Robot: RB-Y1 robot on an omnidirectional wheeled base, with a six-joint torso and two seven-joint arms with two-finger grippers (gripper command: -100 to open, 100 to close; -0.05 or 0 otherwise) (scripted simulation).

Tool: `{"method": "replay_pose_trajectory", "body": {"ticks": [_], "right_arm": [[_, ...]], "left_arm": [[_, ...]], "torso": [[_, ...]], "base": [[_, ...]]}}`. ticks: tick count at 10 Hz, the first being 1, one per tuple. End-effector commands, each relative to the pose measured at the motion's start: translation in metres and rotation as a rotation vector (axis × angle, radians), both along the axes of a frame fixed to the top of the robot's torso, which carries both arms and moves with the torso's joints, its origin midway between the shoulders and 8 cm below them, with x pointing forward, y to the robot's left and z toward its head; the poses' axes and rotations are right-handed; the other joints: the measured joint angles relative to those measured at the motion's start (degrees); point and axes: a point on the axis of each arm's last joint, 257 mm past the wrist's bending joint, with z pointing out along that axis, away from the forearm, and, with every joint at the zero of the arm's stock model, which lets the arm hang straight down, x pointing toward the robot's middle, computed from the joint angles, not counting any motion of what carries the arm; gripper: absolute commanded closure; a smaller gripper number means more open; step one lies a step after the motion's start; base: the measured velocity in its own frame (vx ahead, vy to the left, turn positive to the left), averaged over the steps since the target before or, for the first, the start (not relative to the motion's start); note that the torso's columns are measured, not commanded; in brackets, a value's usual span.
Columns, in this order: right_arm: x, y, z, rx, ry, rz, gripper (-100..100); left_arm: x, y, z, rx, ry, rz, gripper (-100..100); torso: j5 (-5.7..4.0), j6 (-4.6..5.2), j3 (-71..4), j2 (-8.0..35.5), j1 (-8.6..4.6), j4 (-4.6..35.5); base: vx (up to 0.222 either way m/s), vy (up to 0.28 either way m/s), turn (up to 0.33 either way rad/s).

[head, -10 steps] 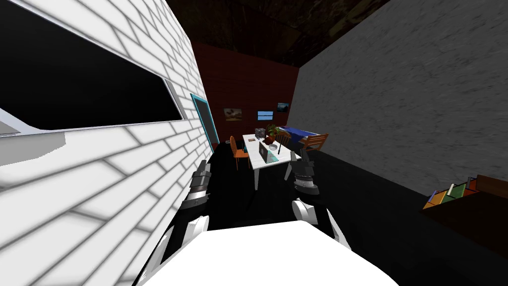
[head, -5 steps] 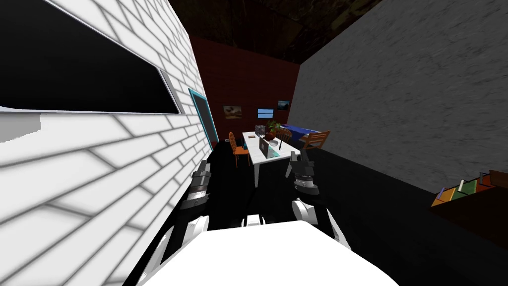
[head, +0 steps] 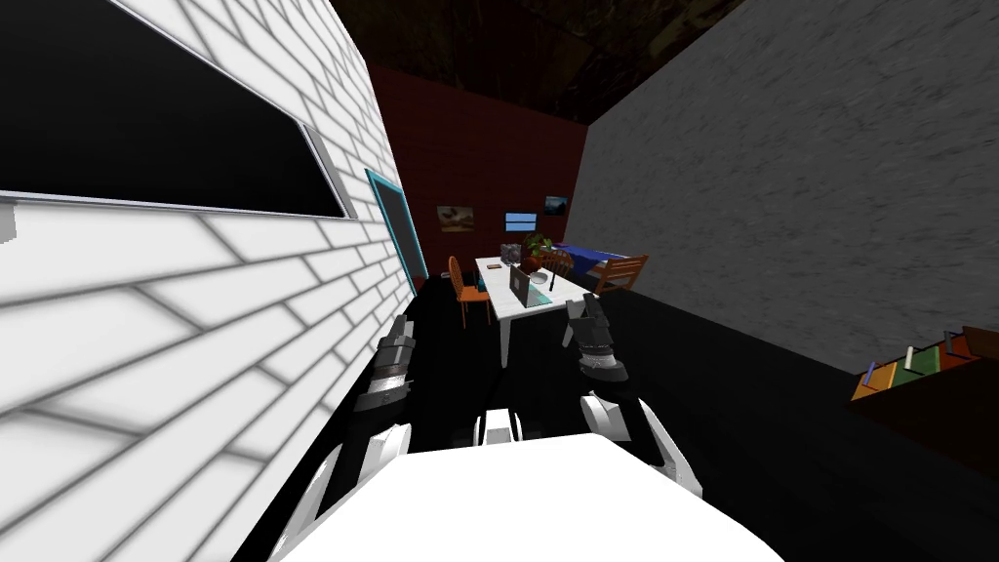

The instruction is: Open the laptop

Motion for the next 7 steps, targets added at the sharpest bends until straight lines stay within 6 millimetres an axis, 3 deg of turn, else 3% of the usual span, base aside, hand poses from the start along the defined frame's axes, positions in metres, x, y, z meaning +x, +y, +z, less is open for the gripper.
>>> {"method": "replay_pose_trajectory", "body": {"ticks": [1, 7], "right_arm": [[0.008, 0.003, -0.014, -0.165, 0.036, -0.060, -100], [0.027, 0.001, -0.048, -0.537, 0.094, -0.211, -100]], "left_arm": [[0.000, 0.000, 0.000, 0.000, 0.000, 0.000, 0], [0.000, 0.000, 0.000, 0.000, 0.000, 0.000, 0]], "torso": [[0.01, 0.00, 0.0, 0.0, 0.04, 0.0], [-0.01, 0.00, 0.1, 0.2, -0.06, 0.1]], "base": [[0.080, 0.065, -0.047], [0.075, 0.045, -0.039]]}}
